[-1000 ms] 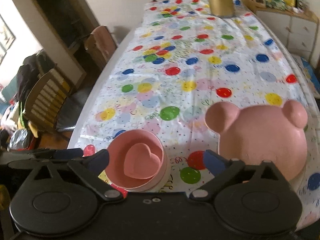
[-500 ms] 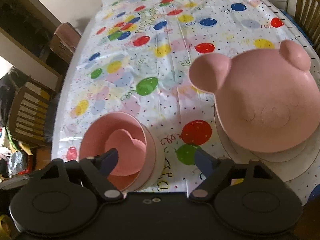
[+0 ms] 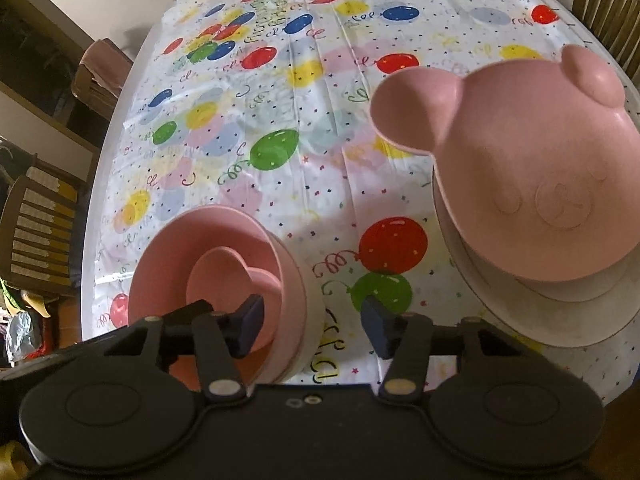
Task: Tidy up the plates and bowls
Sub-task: 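Lift the pink bowl with the heart dish and carry it over the cream bowl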
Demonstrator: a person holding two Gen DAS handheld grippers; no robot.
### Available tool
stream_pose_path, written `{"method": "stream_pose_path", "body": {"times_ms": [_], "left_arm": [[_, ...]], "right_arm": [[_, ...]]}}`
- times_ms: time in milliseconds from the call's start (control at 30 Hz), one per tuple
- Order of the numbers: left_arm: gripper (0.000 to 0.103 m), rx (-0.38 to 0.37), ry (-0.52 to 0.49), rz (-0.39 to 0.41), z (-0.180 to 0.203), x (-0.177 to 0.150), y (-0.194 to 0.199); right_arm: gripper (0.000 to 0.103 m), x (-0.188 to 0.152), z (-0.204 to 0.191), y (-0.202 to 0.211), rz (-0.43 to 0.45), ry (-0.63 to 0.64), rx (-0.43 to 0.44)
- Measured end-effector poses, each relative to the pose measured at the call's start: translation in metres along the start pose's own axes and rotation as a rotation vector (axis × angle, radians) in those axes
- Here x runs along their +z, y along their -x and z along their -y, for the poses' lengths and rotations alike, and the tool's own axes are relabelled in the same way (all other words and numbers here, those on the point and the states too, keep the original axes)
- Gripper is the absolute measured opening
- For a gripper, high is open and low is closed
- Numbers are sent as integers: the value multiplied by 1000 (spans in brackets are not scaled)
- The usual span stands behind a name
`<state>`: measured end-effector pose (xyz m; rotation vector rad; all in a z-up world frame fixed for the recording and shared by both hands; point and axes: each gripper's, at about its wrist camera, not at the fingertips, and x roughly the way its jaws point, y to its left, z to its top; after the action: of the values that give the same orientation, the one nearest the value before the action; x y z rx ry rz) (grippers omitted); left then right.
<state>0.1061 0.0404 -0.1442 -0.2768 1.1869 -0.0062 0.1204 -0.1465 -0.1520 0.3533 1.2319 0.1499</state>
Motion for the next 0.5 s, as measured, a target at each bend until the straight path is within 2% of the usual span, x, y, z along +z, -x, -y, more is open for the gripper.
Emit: {"method": "stream_pose_path", "body": {"times_ms": [100,167,233,500], "left_arm": [[57,-13,6,-9,1,1,-2],[45,-26,4,-12,2,1,-3],[37,-45,0,-11,4,1,-3],[34,-29,-4,-14,11,-1,0]], "right_arm": [[40,0,-3,-3,-13,4,3],[30,-1,-5,-6,-29,11,14],[26,-2,-7,-6,-29,15,20],[24,-4,-10,-3,-21,41,-1]]}}
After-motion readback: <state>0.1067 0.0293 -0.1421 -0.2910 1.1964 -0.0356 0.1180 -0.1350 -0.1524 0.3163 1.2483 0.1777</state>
